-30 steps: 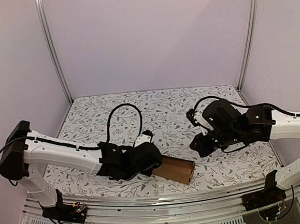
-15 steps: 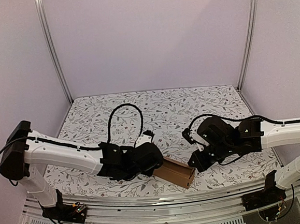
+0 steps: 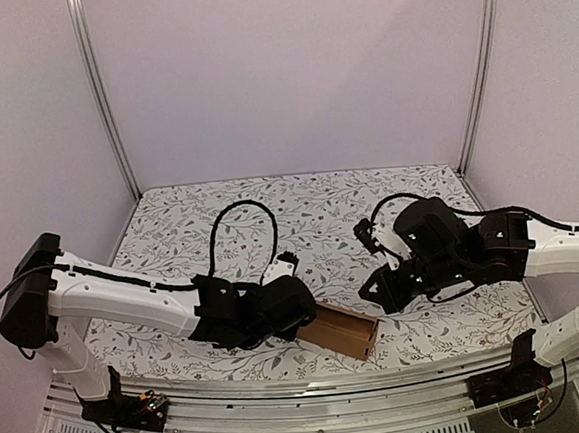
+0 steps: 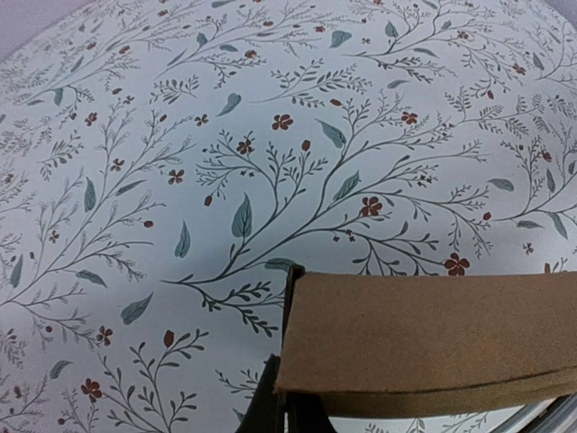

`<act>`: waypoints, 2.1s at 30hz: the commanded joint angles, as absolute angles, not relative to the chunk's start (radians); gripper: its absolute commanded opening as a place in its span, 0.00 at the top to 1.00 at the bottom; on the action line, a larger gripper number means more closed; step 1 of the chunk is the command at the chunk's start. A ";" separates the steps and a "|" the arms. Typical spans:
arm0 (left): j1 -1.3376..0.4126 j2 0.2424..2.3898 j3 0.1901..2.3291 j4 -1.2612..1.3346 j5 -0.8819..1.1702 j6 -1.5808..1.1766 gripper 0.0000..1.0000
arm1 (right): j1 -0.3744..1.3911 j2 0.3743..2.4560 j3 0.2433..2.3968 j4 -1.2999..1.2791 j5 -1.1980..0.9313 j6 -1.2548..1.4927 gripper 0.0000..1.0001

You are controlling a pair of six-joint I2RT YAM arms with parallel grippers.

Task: Fold the paper box

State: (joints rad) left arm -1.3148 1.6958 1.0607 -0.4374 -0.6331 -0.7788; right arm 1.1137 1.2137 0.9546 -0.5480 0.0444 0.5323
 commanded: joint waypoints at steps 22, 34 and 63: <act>-1.344 1.796 1.028 -0.596 -0.466 -0.776 1.00 | 1.168 1.314 0.884 -0.496 -0.005 0.543 0.97; -1.349 1.781 1.027 -0.622 -0.475 -0.799 0.99 | 1.168 1.380 0.972 -0.478 0.088 0.525 0.97; -1.353 1.634 0.974 -0.594 -0.367 -0.767 0.50 | 1.170 1.477 0.855 -0.404 0.119 0.539 1.00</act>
